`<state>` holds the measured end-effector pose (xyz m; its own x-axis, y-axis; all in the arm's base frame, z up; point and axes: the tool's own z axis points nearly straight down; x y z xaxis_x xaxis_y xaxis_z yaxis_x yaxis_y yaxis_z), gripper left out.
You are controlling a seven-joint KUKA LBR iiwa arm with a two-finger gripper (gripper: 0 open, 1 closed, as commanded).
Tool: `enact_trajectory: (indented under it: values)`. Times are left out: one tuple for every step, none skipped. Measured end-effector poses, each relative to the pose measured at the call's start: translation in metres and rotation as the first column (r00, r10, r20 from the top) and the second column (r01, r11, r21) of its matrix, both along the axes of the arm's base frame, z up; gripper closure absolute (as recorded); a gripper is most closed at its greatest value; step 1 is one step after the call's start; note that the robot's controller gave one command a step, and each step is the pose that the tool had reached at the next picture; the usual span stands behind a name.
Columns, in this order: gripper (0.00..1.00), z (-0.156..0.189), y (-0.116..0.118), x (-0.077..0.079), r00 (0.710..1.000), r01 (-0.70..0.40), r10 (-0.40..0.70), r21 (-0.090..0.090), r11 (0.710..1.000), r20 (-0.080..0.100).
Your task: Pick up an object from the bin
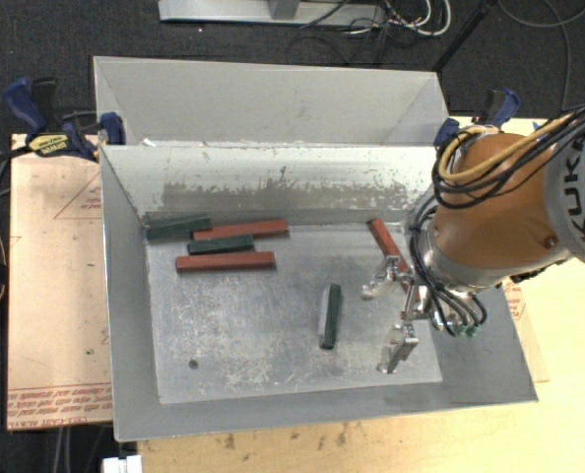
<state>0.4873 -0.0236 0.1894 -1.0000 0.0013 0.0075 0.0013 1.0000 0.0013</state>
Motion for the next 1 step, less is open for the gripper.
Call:
enact_trajectory:
  values:
    - [0.0,0.0034,0.0,0.0017,1.0,-0.001,0.001,-0.001,1.0,0.008]
